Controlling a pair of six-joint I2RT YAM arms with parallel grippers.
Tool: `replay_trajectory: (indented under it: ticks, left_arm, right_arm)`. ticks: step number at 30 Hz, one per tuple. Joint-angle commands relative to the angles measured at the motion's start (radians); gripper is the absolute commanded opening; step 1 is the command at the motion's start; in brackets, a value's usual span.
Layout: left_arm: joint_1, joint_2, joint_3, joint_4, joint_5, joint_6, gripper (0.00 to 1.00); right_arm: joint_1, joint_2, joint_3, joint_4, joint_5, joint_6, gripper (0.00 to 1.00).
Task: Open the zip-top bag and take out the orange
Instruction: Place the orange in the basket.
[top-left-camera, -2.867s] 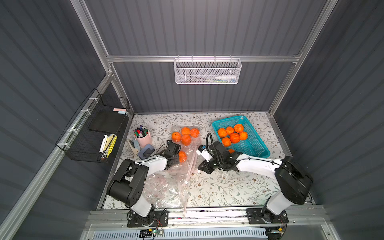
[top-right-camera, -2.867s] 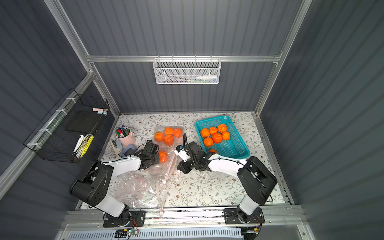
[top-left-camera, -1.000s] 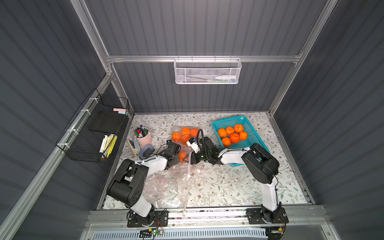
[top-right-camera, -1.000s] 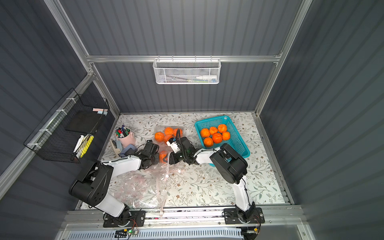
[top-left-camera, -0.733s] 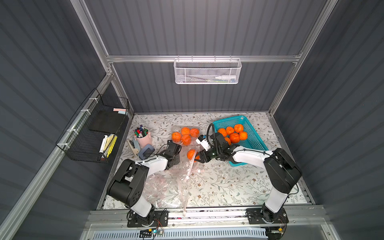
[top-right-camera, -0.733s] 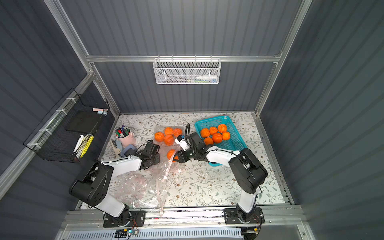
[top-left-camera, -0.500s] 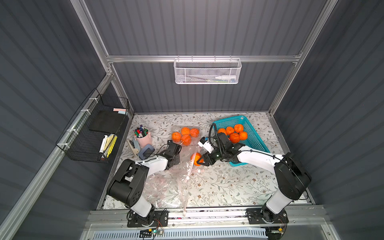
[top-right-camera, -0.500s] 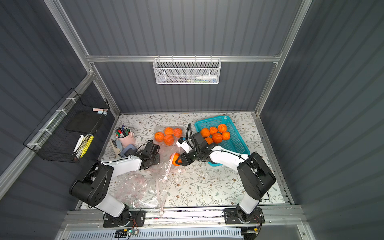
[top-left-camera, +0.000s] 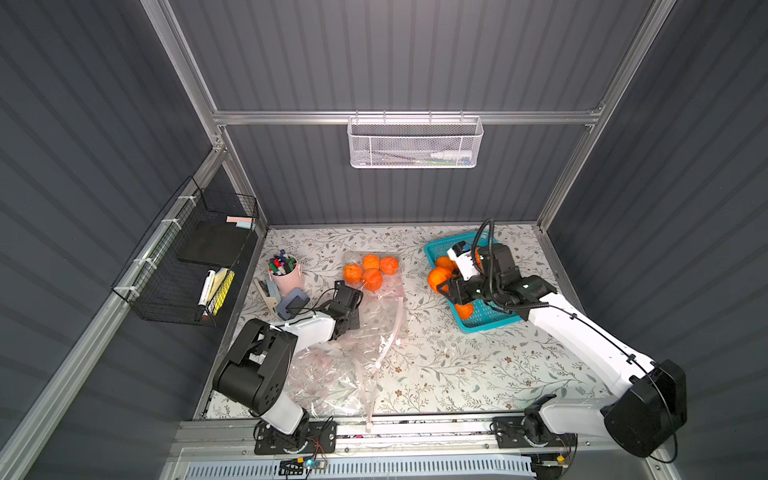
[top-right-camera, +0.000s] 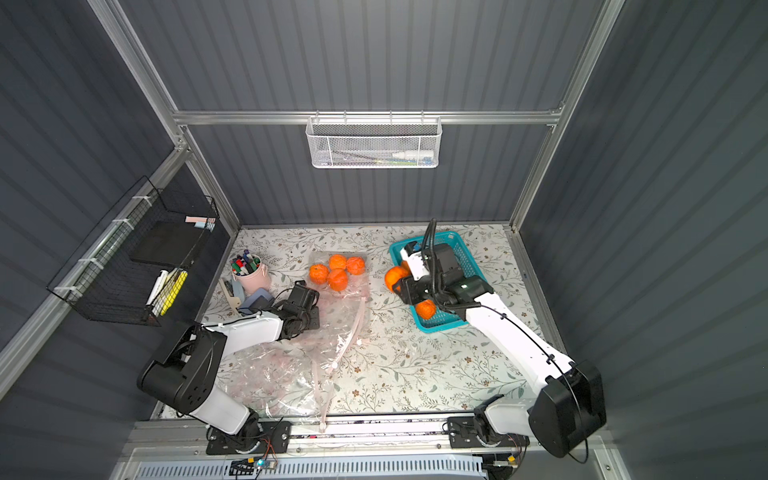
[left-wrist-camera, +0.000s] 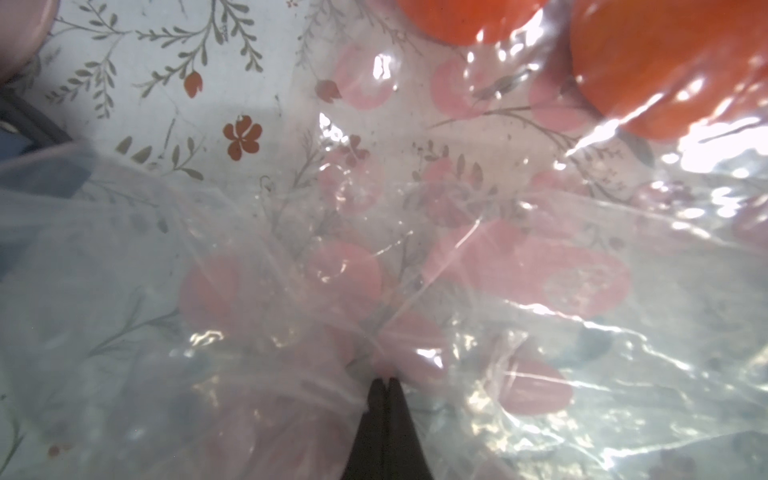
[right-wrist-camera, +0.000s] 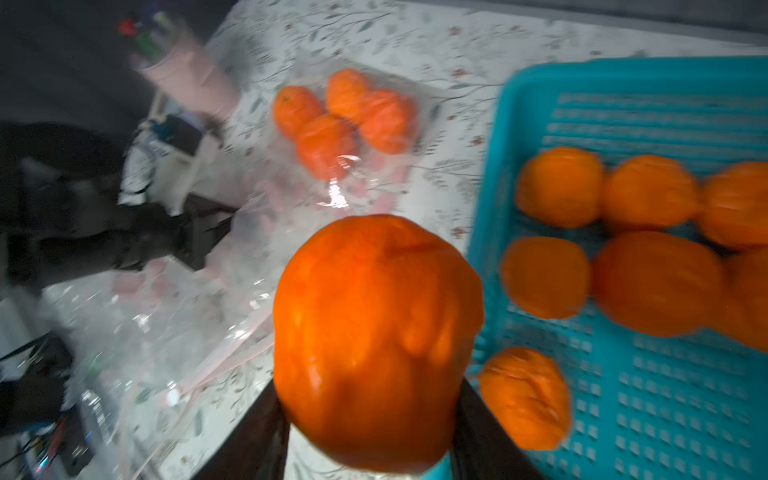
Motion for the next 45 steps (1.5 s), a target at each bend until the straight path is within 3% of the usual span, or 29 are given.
replay_trajectory:
  ticks: [1, 4, 11, 17, 27, 39, 45]
  left_arm:
    - [0.003, 0.011, -0.041, -0.099, 0.028, -0.008, 0.00]
    - [0.003, 0.011, -0.042, -0.099, 0.028, -0.006, 0.00]
    - [0.003, 0.012, -0.039, -0.098, 0.030, -0.006, 0.00]
    - [0.003, 0.007, -0.044, -0.097, 0.029, -0.006, 0.00]
    - [0.003, 0.002, -0.048, -0.093, 0.030, -0.004, 0.00]
    - [0.003, 0.006, -0.046, -0.094, 0.030, -0.005, 0.00]
    - [0.004, 0.005, -0.045, -0.094, 0.030, -0.005, 0.00]
  right_arm:
    - [-0.077, -0.013, -0.011, -0.138, 0.240, 0.045, 0.28]
    - [-0.121, -0.017, -0.039, -0.190, 0.325, 0.061, 0.28]
    - [-0.142, 0.072, -0.065, -0.267, 0.338, 0.076, 0.28]
    - [-0.142, 0.179, -0.013, -0.330, 0.259, 0.082, 0.27]
    - [-0.142, 0.262, 0.008, -0.268, 0.130, 0.099, 0.26]
    - [-0.195, 0.248, 0.036, -0.254, 0.304, 0.076, 0.29]
    - [-0.243, 0.320, 0.074, -0.207, 0.214, 0.086, 0.31]
